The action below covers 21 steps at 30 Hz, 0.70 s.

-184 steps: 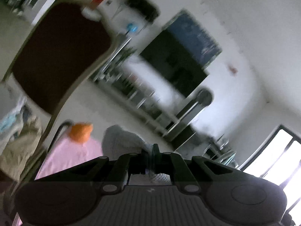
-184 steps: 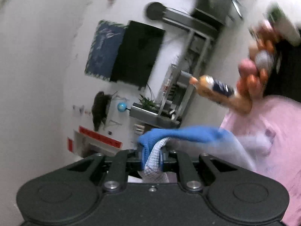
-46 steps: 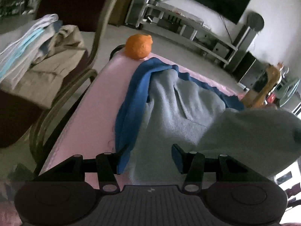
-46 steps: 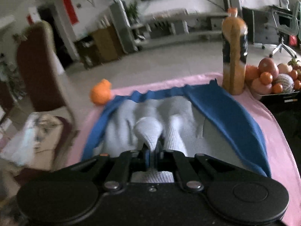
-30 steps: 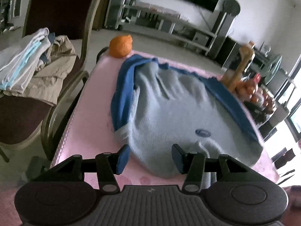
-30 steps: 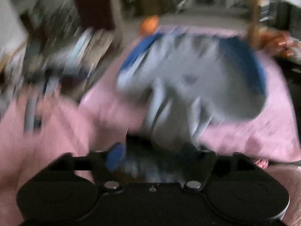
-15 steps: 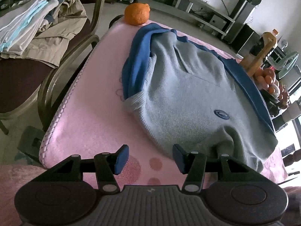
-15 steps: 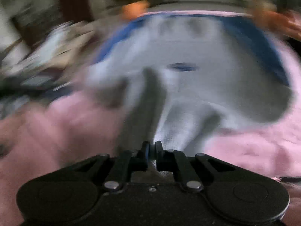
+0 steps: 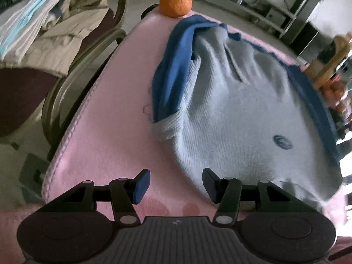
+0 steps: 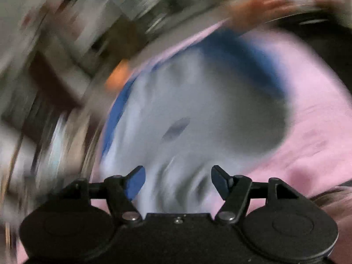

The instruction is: Fold clothes

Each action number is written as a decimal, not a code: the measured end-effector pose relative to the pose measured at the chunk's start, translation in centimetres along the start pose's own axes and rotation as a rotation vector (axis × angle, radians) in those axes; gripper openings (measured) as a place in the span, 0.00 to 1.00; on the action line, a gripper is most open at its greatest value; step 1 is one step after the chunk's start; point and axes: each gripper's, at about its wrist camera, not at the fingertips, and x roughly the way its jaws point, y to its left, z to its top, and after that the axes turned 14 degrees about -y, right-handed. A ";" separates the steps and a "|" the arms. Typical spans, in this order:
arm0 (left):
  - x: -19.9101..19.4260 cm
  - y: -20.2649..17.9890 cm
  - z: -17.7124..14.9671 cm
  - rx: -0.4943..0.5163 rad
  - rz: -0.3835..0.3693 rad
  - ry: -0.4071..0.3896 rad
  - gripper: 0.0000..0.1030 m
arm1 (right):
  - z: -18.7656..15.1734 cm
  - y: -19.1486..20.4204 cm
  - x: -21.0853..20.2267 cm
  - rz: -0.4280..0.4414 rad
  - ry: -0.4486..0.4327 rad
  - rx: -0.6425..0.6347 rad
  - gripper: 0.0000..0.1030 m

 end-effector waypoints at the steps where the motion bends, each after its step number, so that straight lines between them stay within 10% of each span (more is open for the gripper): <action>1: 0.6 -0.4 0.1 0.010 0.011 0.007 0.51 | 1.1 -1.5 -0.1 -0.056 -0.058 0.050 0.63; 5: 2.5 -1.3 0.1 0.015 0.038 0.012 0.43 | 3.1 -6.0 2.2 -0.229 -0.093 0.139 0.63; 7: 3.0 -1.3 0.0 0.008 0.044 0.002 0.13 | 3.3 -7.0 4.4 -0.294 -0.064 0.129 0.63; 9: 2.9 -1.0 -0.1 -0.006 0.056 -0.030 0.05 | 2.8 -6.7 6.4 -0.336 -0.046 0.037 0.62; 10: 2.6 -0.9 -0.1 -0.014 0.062 -0.049 0.05 | 2.6 -6.5 7.3 -0.357 -0.037 -0.009 0.59; 13: 0.1 -0.3 0.1 -0.032 0.072 -0.147 0.05 | 2.1 -7.0 7.6 -0.397 -0.046 -0.036 0.07; 17: -0.8 -0.6 -0.5 0.039 0.131 -0.170 0.05 | 2.3 -7.2 4.4 -0.400 -0.159 -0.007 0.06; 21: 1.8 -0.9 -1.3 0.109 0.200 -0.085 0.08 | 1.3 -8.5 6.9 -0.494 -0.040 -0.026 0.07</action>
